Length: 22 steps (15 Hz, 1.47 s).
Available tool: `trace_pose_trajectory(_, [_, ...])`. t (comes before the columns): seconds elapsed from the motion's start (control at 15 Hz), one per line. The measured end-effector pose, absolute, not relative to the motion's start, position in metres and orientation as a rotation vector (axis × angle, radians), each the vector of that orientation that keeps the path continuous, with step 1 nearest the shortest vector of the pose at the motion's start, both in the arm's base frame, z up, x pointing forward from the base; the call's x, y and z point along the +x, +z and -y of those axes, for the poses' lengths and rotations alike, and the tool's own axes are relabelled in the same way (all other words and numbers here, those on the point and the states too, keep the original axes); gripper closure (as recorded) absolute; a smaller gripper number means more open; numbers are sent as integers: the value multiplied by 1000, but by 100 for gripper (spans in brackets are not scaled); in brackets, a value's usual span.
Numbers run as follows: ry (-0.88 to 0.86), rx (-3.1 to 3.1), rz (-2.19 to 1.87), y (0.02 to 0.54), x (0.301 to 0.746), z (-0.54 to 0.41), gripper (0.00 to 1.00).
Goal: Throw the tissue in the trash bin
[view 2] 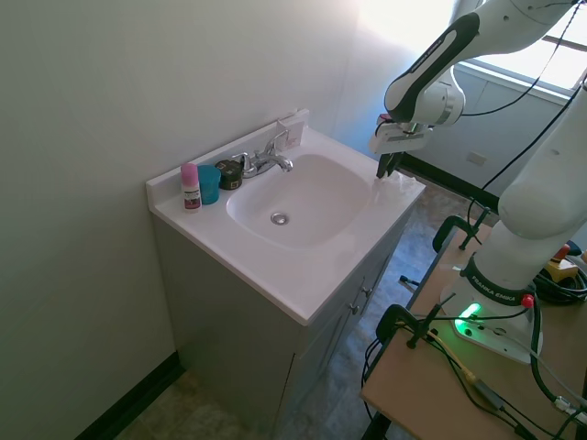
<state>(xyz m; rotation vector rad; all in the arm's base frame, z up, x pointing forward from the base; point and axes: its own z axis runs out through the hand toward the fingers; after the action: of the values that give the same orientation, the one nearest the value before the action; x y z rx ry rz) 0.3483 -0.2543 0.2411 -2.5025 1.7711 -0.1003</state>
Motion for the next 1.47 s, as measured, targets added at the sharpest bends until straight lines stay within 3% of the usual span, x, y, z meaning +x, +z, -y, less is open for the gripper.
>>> trace_pose_trajectory(0.27, [-139, -2526, -1727, 279, 359, 263, 100])
trace_pose_trajectory(0.53, [-299, -2421, -1738, 405, 362, 294, 100])
trace_pose_trajectory(0.73, [-385, -2263, -1865, 443, 368, 357, 100])
trace_pose_trajectory(0.93, [-357, -2178, -1961, 407, 404, 400, 100])
trace_pose_trajectory(1.47, [-174, -2243, -2083, 229, 493, 441, 100])
